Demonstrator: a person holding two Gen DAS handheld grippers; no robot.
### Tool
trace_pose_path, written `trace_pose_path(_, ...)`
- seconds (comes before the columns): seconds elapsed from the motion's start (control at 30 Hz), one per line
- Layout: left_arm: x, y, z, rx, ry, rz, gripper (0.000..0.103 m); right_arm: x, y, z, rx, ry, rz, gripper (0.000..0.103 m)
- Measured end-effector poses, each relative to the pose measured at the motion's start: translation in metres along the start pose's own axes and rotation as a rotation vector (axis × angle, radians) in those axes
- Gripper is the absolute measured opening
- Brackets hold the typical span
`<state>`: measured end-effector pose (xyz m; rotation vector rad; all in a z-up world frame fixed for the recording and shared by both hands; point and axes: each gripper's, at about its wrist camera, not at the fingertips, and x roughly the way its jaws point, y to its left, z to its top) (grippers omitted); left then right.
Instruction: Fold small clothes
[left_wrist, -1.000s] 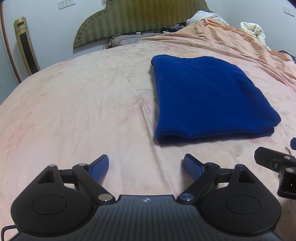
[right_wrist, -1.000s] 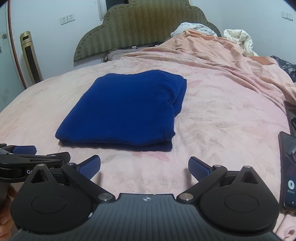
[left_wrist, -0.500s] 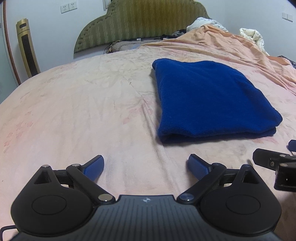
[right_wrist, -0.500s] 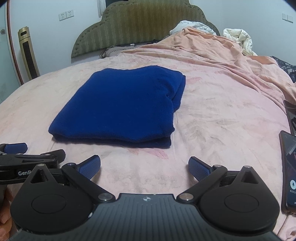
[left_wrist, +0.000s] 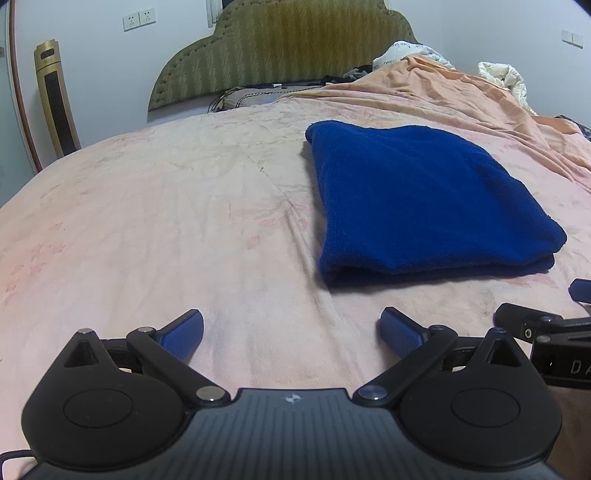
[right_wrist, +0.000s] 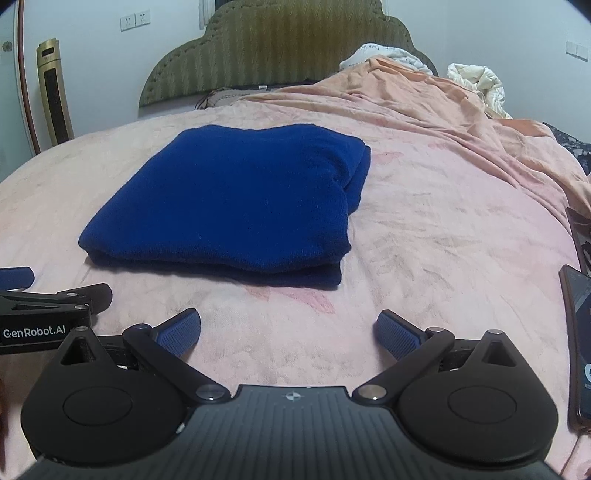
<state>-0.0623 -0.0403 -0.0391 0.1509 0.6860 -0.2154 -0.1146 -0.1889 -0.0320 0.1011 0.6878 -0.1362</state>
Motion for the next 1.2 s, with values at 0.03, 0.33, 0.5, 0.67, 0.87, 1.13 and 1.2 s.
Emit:
trace_pose_path(0.03,0.0,0.0,-0.001,-0.001,-0.005,0.0,0.103,0.0,-0.001,0.0,0.005,-0.001,0.003,0.103)
trace_pose_path(0.33,0.0,0.005,-0.002,-0.021,-0.008,-0.002,0.103,0.003,-0.017,0.004,0.009,-0.006,0.001,0.103)
trace_pose_path(0.5,0.001,0.004,-0.003,-0.026,-0.008,0.0,0.103,0.005,-0.012,0.001,-0.028,-0.016,-0.015,0.103)
trace_pose_path(0.67,0.002,0.006,-0.003,-0.041,-0.003,-0.011,0.103,0.004,-0.014,-0.001,-0.02,-0.026,-0.006,0.103)
trace_pose_path(0.87,0.002,0.005,-0.003,-0.04,-0.004,-0.007,0.103,0.004,-0.015,-0.001,-0.019,-0.028,-0.005,0.103)
trace_pose_path(1.13,0.002,0.005,-0.004,-0.039,-0.004,-0.008,0.103,0.003,-0.015,-0.001,-0.018,-0.029,-0.005,0.103)
trace_pose_path(1.2,0.002,0.005,-0.004,-0.04,-0.004,-0.008,0.103,0.003,-0.015,-0.001,-0.018,-0.029,-0.005,0.103)
